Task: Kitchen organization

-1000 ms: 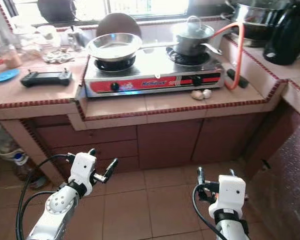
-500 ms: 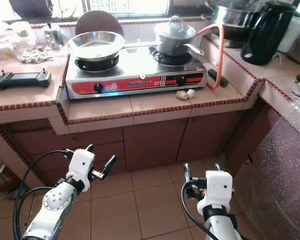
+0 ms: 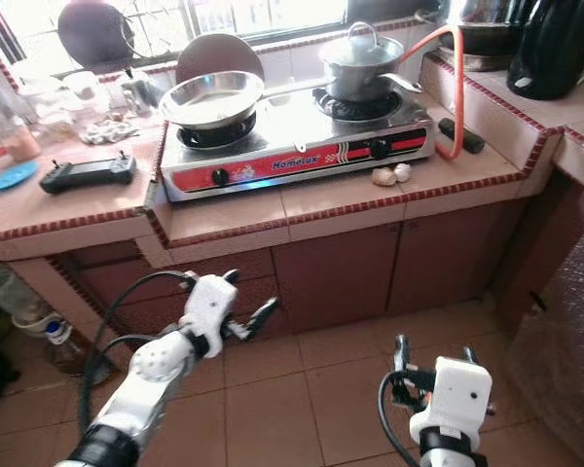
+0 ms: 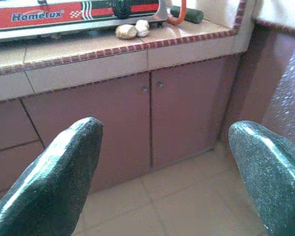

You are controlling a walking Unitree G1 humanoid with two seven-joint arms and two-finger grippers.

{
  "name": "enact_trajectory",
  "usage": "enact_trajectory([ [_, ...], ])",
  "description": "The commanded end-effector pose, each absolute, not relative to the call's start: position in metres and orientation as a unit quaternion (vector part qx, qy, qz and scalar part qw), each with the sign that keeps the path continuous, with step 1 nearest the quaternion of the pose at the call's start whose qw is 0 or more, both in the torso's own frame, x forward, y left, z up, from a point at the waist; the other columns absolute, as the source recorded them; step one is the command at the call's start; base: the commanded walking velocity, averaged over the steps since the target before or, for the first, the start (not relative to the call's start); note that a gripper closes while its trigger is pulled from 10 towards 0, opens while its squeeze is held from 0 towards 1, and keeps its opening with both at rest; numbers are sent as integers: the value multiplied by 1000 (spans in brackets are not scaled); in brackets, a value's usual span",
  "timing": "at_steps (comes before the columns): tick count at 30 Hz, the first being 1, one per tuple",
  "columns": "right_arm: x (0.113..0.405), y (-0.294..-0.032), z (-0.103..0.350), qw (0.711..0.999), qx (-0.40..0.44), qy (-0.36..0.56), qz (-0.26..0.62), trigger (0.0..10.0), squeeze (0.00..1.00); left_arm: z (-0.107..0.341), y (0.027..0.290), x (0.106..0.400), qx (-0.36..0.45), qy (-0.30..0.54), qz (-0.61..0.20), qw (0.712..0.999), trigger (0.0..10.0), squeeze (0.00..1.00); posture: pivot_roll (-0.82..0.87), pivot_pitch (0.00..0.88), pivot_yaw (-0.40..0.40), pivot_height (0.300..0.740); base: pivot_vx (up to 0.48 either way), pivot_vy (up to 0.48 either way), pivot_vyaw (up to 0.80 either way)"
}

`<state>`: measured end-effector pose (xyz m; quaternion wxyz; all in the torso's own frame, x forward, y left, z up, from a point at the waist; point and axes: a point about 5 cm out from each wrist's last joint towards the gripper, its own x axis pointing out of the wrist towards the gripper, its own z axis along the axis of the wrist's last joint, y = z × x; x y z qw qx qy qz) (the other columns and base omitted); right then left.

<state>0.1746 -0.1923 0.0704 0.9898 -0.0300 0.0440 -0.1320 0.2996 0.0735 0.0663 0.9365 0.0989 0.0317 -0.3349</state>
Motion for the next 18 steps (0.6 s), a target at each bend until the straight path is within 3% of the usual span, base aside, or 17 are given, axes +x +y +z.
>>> enact_trajectory([
  [1,176,-190,77,990,-30,29,-135,10000,0,66,74,301,111,31,-343,932,10000,0,-106,0,120,740,0,0,0],
  [2,177,-189,77,990,-30,29,-135,10000,0,67,73,303,118,27,-348,930,10000,0,-107,0,87,740,0,0,0],
  [6,181,-184,70,993,-40,41,-102,10000,0,65,76,311,117,36,-324,938,10000,0,-99,0,97,740,0,0,0],
  [11,186,-194,73,993,-48,34,-99,10000,0,64,84,312,98,40,-277,955,10000,0,-66,0,106,740,0,0,0],
  [18,192,-203,83,997,-49,27,-59,10000,0,46,144,286,128,62,-168,975,10000,0,5,0,56,740,0,0,0],
])
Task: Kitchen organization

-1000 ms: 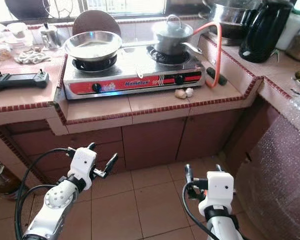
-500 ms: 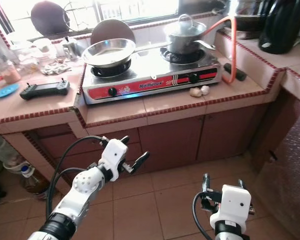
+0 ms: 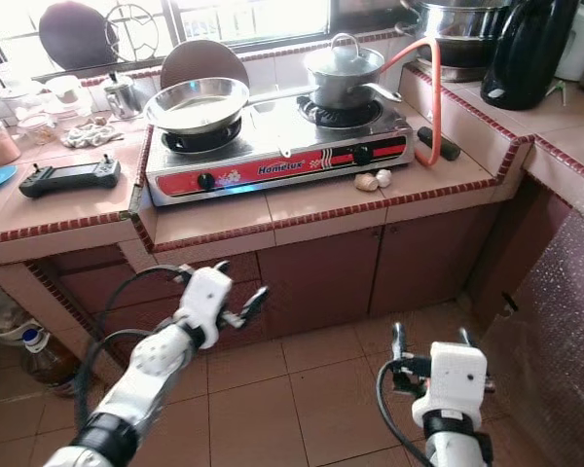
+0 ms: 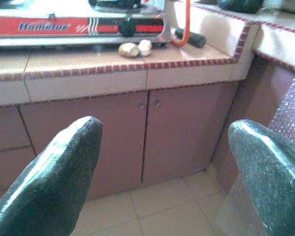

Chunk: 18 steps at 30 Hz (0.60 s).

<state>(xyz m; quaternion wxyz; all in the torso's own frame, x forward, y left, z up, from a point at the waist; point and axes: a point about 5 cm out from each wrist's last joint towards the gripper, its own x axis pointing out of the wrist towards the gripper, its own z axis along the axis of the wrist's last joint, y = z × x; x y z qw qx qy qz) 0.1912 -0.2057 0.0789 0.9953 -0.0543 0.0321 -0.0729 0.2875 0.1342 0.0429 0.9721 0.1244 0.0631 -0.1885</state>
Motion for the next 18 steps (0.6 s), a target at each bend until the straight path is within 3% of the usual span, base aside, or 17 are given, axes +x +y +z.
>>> enact_trajectory([
  [1,192,-202,82,997,-50,30,-52,10000,0,43,150,280,133,67,-162,975,10000,0,34,0,38,740,0,0,0],
  [6,198,-195,77,998,-47,40,-18,10000,0,31,159,261,136,85,-145,976,10000,0,93,0,-6,740,0,0,0],
  [18,200,-191,76,998,-36,35,-21,10000,0,52,147,273,121,82,-170,975,10000,0,89,0,26,740,0,0,0],
])
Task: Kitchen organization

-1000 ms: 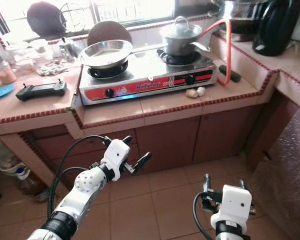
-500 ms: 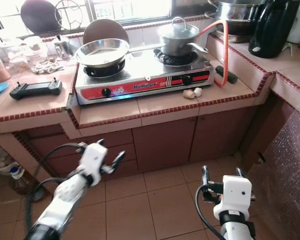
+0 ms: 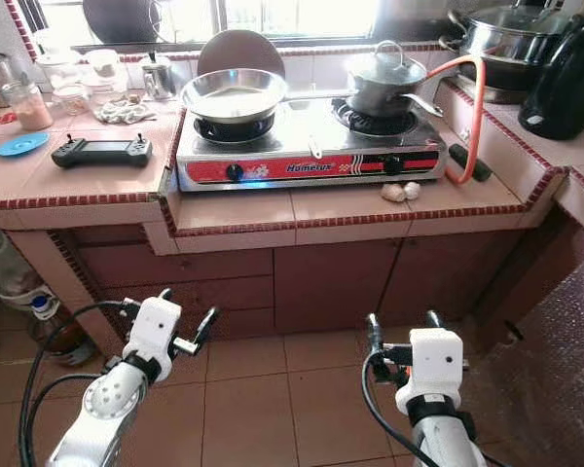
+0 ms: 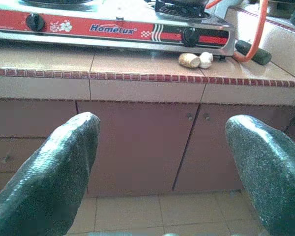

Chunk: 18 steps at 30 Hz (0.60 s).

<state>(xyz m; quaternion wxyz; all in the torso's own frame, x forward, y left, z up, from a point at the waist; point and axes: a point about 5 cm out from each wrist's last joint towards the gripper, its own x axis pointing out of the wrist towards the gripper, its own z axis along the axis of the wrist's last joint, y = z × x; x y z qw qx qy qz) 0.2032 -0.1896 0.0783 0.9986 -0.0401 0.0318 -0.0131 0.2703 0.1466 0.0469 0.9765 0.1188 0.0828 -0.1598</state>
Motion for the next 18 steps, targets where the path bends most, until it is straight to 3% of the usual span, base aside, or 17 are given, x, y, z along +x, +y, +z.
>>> enact_trajectory([
  [1,200,-191,76,998,-36,35,-23,10000,0,52,148,274,121,81,-170,974,10000,0,87,0,36,740,0,0,0],
  [9,205,-187,72,998,-28,34,-32,10000,0,55,155,284,128,83,-158,976,10000,0,115,0,30,740,0,0,0],
  [12,205,-186,71,999,-31,40,-20,10000,0,54,152,279,119,90,-145,978,10000,0,137,0,-8,740,0,0,0],
  [18,206,-189,75,999,-37,34,-17,10000,0,52,153,274,106,95,-138,980,10000,0,133,0,-7,740,0,0,0],
])
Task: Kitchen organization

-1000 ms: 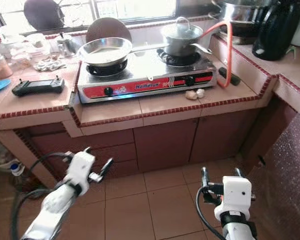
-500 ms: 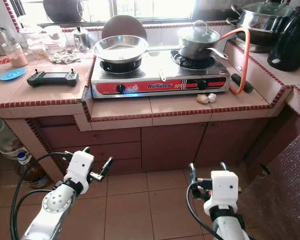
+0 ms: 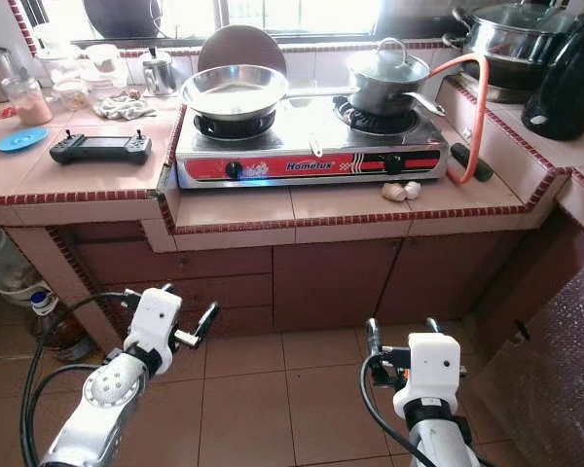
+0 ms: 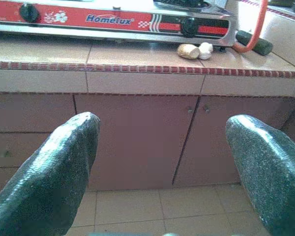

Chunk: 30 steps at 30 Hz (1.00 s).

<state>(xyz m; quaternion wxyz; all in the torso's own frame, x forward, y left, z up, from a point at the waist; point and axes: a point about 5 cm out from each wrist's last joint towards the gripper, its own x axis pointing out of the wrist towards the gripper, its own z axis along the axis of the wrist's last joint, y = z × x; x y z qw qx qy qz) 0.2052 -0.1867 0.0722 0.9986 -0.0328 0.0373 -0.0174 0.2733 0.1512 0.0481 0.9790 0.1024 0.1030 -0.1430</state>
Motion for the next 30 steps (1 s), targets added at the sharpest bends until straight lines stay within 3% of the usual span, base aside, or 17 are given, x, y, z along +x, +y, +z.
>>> enact_trajectory([
  [1,205,-192,74,998,-36,36,-20,10000,0,51,152,274,105,97,-138,980,10000,0,129,0,-9,740,0,0,0],
  [9,205,-187,72,998,-35,39,-17,10000,0,46,149,270,103,106,-144,978,10000,0,111,0,0,740,0,0,0],
  [18,201,-186,68,998,-31,42,-35,10000,0,47,149,276,115,106,-162,974,10000,0,83,0,42,740,0,0,-800],
  [30,194,-190,68,997,-38,50,-41,10000,0,49,143,279,90,107,-175,975,10000,0,73,0,29,740,0,0,-800],
])
